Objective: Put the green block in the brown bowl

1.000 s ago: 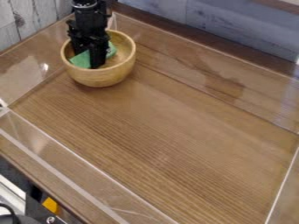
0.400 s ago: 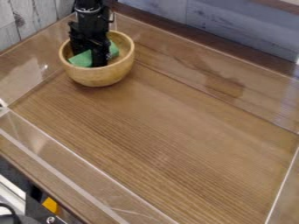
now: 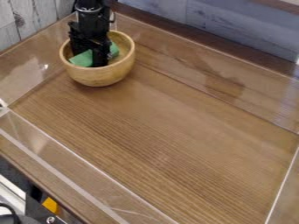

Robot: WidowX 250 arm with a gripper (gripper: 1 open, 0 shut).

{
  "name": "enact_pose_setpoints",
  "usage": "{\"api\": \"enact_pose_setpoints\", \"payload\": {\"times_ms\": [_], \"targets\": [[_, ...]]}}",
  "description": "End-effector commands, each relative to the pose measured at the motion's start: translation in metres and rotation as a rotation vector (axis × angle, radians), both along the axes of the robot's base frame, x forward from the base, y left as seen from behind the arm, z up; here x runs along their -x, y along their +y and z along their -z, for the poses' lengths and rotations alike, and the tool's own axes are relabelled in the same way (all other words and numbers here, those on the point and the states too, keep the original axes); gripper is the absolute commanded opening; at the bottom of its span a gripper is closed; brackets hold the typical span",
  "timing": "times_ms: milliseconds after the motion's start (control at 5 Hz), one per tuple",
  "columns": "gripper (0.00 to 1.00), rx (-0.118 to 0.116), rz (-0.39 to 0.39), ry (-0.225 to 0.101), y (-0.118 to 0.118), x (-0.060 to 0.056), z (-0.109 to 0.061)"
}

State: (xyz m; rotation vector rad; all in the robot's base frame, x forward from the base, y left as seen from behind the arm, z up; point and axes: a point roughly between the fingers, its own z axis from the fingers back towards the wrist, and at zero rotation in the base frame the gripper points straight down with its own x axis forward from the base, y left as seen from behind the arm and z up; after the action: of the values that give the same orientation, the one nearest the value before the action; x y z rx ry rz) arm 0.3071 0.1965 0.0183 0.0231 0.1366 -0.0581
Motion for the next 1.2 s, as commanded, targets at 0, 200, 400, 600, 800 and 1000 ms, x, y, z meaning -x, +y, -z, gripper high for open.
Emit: {"api": "enact_pose_setpoints", "payload": {"times_ms": [0, 200, 400, 600, 800, 1000], "targets": [[1.0, 0.015, -0.069, 0.043, -0.005, 0.016, 0.006], [1.0, 0.016, -0.084, 0.052, -0.012, 0.024, 0.006], [1.0, 0.014, -0.1, 0.06, -0.019, 0.034, 0.004], [1.0, 0.016, -0.093, 0.066, -0.011, 0.031, 0.004], [1.0, 0.016, -0.106, 0.057, -0.01, 0.028, -0.003], [1.0, 0.017, -0.12, 0.047, -0.008, 0.025, -0.009]]}}
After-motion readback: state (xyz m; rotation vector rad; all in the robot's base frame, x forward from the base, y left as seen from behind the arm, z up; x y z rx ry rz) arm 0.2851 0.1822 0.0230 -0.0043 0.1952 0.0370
